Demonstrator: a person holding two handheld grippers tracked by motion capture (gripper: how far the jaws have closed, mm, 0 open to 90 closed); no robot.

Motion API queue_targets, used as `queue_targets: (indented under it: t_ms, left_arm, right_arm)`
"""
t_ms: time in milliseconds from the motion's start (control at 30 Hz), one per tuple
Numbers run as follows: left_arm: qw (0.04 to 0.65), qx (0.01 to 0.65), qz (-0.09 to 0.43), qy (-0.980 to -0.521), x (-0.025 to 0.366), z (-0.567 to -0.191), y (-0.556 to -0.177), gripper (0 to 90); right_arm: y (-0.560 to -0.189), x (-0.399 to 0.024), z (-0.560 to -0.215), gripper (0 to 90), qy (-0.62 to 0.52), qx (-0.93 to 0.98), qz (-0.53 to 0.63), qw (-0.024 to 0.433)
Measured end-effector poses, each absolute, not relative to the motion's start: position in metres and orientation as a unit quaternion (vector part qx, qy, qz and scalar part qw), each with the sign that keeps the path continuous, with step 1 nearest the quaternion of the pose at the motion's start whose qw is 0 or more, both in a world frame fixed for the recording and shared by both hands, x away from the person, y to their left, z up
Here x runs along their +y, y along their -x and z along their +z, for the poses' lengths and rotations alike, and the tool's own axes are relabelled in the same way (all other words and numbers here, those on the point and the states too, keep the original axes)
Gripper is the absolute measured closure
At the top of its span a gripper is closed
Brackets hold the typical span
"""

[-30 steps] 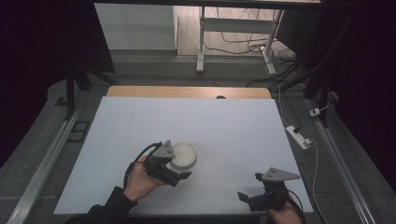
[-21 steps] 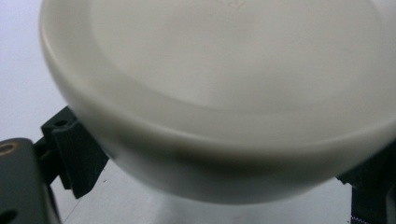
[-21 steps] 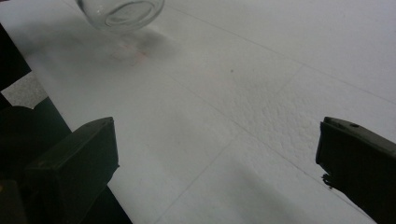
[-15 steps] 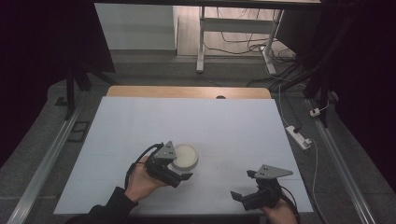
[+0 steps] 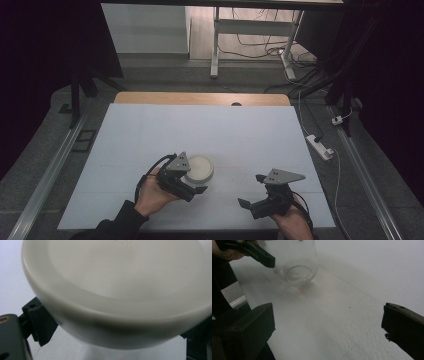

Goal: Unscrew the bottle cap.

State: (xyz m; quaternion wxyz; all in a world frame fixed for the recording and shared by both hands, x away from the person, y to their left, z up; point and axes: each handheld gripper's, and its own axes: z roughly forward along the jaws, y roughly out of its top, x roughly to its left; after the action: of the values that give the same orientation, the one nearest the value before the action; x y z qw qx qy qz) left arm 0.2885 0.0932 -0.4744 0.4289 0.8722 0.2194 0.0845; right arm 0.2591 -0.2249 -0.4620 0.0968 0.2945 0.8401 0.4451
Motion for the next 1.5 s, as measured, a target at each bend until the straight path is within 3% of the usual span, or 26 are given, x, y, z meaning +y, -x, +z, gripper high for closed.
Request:
queue_targets:
  t_ms: [667, 1500]
  left_arm:
    - [0.430, 0.215, 0.078, -0.873, 0.089, -0.478, -0.290, 7.5]
    - [0.420, 0.202, 0.078, -0.881, 0.082, -0.478, -0.288, 7.5]
  right_arm:
    - [-0.276, -0.186, -0.445, 0.0, -0.266, 0.841, 0.465, 0.075]
    - [-0.293, -0.118, -0.434, 0.0, -0.213, 0.849, 0.476, 0.082]
